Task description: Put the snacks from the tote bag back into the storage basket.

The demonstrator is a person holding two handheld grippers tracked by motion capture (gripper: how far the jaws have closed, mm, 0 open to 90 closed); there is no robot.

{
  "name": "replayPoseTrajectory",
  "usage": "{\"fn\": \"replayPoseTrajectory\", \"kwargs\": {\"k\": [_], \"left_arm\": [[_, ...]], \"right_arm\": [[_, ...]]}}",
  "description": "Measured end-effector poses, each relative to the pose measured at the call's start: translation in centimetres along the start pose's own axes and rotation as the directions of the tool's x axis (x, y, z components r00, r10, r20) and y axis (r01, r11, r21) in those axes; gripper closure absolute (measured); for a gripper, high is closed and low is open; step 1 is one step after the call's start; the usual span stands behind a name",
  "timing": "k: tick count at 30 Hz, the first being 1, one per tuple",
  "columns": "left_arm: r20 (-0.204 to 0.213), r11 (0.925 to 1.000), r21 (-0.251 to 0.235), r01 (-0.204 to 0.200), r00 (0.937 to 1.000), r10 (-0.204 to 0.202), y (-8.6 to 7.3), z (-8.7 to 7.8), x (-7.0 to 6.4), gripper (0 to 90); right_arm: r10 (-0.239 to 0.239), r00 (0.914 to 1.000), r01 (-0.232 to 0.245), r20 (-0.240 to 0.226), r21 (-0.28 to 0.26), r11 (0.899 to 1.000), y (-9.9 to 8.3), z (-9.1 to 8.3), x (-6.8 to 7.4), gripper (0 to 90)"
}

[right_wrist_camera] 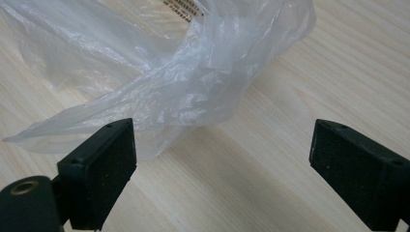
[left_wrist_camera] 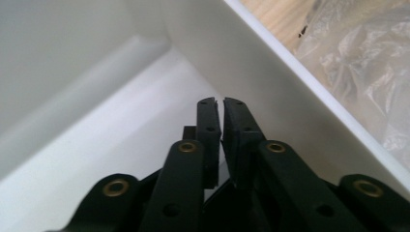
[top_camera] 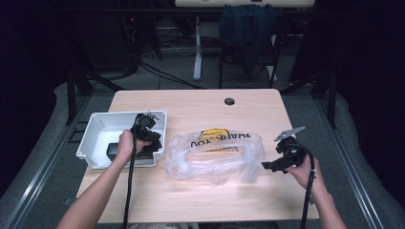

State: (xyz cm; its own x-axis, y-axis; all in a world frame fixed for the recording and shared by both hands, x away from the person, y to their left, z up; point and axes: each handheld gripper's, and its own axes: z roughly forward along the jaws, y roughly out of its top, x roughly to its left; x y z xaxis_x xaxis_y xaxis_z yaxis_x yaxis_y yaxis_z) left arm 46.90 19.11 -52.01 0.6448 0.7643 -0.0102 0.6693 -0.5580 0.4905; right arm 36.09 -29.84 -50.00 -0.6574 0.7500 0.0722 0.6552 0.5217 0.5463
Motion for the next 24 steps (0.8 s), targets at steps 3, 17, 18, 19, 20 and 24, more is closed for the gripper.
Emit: {"fn": "replayPoseTrajectory", "kwargs": {"k": [3,17,18,19,20,24], "left_arm": [[-0.031,0.9995,-0.030,0.006,0.9995,-0.007,0.0,-0.4,0.1,71.5],[-0.174,0.9876,-0.151,0.044,0.9822,-0.070,-0.4,-5.4,-0.5,22.3],[-0.167,0.9866,-0.158,0.040,0.9837,-0.066,-0.6,-6.0,-0.7,19.9],[-0.169,0.9869,-0.158,0.034,0.9838,-0.061,-0.7,-6.5,-1.0,18.7],[-0.169,0.9866,-0.161,0.026,0.9842,-0.053,-0.9,-7.1,-1.2,17.0],[-0.175,0.9855,-0.170,-0.009,0.9843,-0.022,-2.1,-9.5,-2.4,14.7]], "right_arm": [[0.002,1.0000,-0.002,0.005,-0.001,1.000,0.0,-0.1,0.0,8.9],[0.018,0.9997,-0.017,0.016,-0.020,1.000,-0.1,-0.5,-0.1,8.9],[0.018,0.9997,-0.017,0.019,-0.020,1.000,-0.1,-0.5,-0.1,8.9],[0.017,0.9997,-0.017,0.016,-0.021,1.000,-0.1,-0.5,-0.1,8.9],[0.018,0.9997,-0.018,0.017,-0.021,1.000,-0.1,-0.6,-0.1,8.9],[0.018,0.9997,-0.017,0.016,-0.032,0.999,-0.2,-0.6,-0.2,9.0]]}}
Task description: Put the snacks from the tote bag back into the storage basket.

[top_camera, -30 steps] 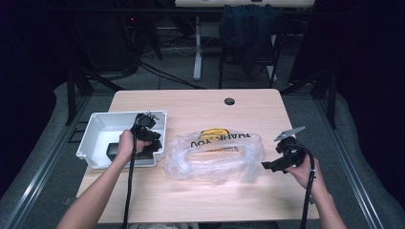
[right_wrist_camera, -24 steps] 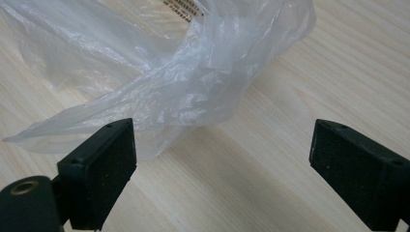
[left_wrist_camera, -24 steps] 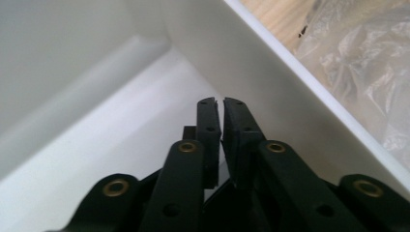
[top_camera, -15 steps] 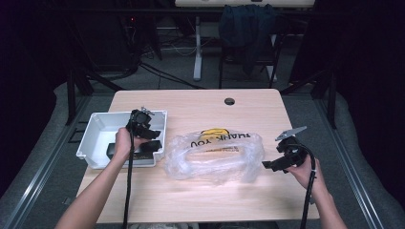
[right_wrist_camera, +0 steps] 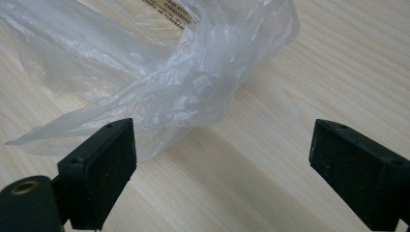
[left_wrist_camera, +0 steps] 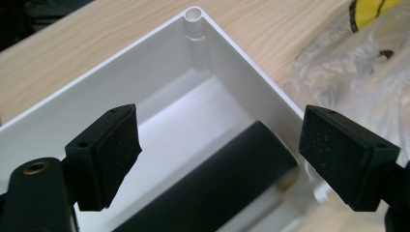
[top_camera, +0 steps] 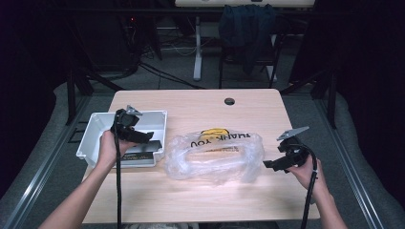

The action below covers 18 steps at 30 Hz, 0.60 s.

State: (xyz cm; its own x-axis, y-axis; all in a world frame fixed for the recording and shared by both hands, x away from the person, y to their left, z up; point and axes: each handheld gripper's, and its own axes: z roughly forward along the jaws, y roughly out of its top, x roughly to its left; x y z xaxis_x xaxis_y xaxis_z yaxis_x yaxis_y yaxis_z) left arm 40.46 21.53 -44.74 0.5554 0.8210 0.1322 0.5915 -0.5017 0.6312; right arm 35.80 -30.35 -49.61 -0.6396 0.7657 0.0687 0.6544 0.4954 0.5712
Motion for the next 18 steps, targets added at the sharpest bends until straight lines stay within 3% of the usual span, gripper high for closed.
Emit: {"fn": "replayPoseTrajectory", "kwargs": {"k": [9,18], "left_arm": [[-0.015,0.9991,-0.029,-0.032,0.9994,0.031,-3.1,-4.5,-1.1,13.4],[0.005,0.9997,-0.006,-0.022,0.9997,0.022,-7.6,-5.5,-3.1,12.6]], "right_arm": [[0.002,1.0000,-0.002,0.009,-0.002,1.000,0.1,-0.1,0.2,8.9],[-0.002,1.0000,0.002,0.006,0.001,1.000,0.0,-0.2,0.1,8.8]]}}
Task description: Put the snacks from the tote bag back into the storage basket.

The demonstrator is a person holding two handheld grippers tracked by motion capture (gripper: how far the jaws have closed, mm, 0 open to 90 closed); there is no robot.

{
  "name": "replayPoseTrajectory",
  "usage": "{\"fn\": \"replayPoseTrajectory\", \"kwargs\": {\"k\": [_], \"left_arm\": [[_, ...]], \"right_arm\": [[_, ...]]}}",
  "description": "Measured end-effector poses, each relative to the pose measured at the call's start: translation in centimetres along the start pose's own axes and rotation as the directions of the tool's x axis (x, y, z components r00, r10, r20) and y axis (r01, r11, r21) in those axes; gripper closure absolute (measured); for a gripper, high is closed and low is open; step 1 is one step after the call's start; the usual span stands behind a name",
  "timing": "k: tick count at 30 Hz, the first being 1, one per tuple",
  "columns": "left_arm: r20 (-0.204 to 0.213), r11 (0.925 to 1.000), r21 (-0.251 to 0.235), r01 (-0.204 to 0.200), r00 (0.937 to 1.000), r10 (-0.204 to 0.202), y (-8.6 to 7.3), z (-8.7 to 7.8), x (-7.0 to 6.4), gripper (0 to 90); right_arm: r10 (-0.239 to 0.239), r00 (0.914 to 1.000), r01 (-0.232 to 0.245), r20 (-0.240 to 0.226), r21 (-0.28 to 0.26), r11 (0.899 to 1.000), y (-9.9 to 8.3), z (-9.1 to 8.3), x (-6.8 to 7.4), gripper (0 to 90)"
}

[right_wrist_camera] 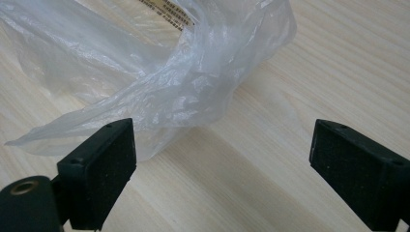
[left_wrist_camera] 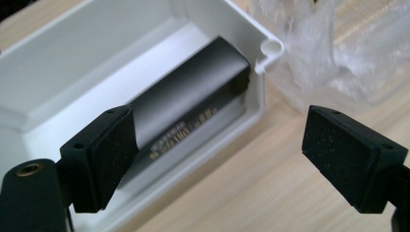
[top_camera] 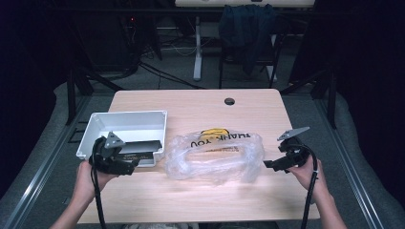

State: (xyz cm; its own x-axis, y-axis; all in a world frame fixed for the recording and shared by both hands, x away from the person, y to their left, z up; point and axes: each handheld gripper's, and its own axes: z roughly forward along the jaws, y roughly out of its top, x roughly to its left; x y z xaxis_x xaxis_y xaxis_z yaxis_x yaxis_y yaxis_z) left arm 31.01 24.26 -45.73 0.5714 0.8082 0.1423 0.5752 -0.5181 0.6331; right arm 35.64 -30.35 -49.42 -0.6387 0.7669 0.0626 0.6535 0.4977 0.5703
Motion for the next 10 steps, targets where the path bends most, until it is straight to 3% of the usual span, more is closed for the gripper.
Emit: {"fn": "replayPoseTrajectory", "kwargs": {"k": [4,6,9,10], "left_arm": [[0.005,0.9999,0.015,-0.001,1.0000,0.001,-1.6,0.1,-1.0,12.1],[-0.015,0.9995,0.030,-0.014,0.9998,0.015,-2.2,0.3,-1.3,11.6],[0.012,0.9993,0.037,0.007,0.9999,-0.007,-2.8,0.6,-1.3,11.0],[-0.001,0.9992,0.039,0.008,1.0000,-0.008,-2.9,0.8,-1.3,10.9]], "right_arm": [[0.000,1.0000,0.000,0.007,-0.008,1.000,-0.1,0.1,0.0,8.8],[-0.005,1.0000,0.005,0.008,0.001,1.000,-0.1,0.1,0.0,8.8],[-0.004,0.9999,0.004,0.011,-0.008,1.000,-0.1,0.2,0.0,8.8],[-0.005,0.9999,0.005,0.014,-0.010,1.000,-0.2,0.2,0.0,8.7]]}}
